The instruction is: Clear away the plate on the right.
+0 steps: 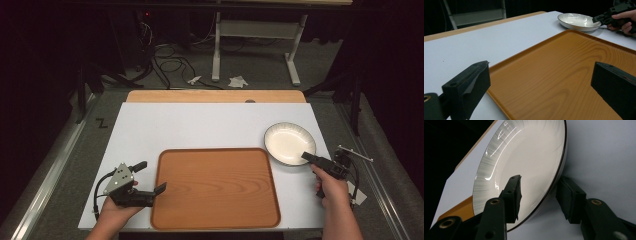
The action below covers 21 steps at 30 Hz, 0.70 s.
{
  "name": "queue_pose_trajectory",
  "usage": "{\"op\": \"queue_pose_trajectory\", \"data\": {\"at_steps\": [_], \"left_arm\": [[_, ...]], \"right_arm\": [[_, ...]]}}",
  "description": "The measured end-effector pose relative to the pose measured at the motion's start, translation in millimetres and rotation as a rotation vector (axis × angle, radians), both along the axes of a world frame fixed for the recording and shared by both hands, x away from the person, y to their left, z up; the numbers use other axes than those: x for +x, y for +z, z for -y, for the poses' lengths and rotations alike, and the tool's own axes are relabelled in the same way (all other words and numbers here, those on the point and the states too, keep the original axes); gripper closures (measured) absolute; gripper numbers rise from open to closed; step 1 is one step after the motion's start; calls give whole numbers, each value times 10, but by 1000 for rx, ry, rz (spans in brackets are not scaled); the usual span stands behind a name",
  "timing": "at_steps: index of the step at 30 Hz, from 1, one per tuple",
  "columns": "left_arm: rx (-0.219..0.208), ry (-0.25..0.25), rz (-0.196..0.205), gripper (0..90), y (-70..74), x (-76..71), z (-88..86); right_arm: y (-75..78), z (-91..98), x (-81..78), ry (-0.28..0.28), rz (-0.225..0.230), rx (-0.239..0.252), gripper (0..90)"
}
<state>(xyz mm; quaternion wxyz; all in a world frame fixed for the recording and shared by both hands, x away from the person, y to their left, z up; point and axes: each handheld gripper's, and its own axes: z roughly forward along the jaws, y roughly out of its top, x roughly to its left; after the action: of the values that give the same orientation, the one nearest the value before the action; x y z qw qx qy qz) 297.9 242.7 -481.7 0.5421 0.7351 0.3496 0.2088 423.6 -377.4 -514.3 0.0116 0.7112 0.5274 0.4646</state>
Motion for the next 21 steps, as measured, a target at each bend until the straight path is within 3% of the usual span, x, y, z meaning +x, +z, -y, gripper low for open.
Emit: {"op": "queue_pose_trajectory", "data": {"at_steps": [4,7,11,15,21], "left_arm": [[1,-3,2,35,-2,0,10],[2,-5,4,35,0,-2,16],[1,-10,9,35,7,-15,17],[-1,-17,9,35,6,-18,18],[-4,-18,9,36,4,-13,16]], "right_arm": [[-18,39,16,-7,-12,42,572],[-10,33,22,-10,-21,38,573],[20,-12,31,-21,-35,-6,594],[12,18,43,-32,-44,20,605],[11,23,67,-19,-46,16,593]]}}
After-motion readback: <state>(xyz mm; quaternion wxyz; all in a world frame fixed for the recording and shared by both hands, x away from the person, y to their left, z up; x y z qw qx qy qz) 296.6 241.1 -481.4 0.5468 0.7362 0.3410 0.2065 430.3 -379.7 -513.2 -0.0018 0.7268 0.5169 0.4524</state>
